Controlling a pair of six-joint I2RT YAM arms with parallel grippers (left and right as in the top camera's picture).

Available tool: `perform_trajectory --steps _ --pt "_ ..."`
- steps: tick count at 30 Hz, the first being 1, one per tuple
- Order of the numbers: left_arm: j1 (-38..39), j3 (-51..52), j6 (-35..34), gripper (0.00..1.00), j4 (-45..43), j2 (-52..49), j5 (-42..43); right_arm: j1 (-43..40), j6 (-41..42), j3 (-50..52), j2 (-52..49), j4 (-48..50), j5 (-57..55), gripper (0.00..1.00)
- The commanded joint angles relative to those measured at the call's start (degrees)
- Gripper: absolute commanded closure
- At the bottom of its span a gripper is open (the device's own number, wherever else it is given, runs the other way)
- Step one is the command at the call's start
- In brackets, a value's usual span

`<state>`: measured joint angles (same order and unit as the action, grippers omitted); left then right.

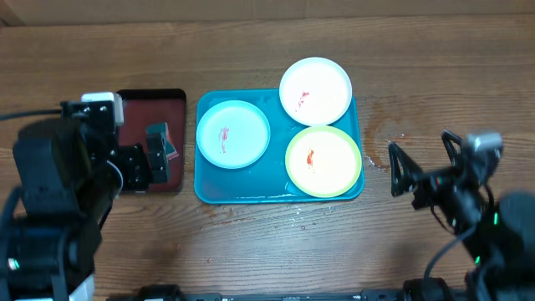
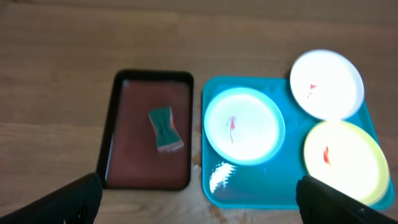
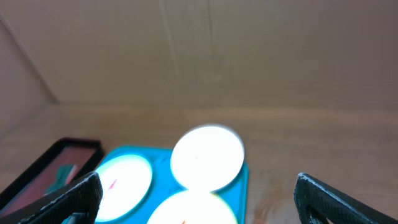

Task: Clean dirty plates on tray and stack at the side
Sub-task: 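Move left gripper to the sponge and right gripper to the light-blue plate rim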

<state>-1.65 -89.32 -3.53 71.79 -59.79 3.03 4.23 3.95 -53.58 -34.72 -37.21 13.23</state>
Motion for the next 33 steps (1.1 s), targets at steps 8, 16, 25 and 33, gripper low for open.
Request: perform_trajectory --steps 8,16,25,33 --pt "-0.22 -12.35 2.27 0.00 12.15 -15.12 9.05 0.26 1.20 -30.32 -32.63 -24.83 4.92 0.00" --pt "-0.20 -12.33 1.60 0.00 11.96 -22.84 12.31 1.16 4.04 -30.77 -46.07 -19.10 22.34 0.11" --pt "-0.63 -12.33 -7.06 0.00 8.90 -30.95 1.16 10.75 14.80 -30.84 -57.94 -11.72 8.57 0.23" --pt "-1.79 -12.33 -8.92 0.00 5.57 -35.63 -12.57 20.76 21.68 -34.10 -70.12 -5.03 -0.31 0.29"
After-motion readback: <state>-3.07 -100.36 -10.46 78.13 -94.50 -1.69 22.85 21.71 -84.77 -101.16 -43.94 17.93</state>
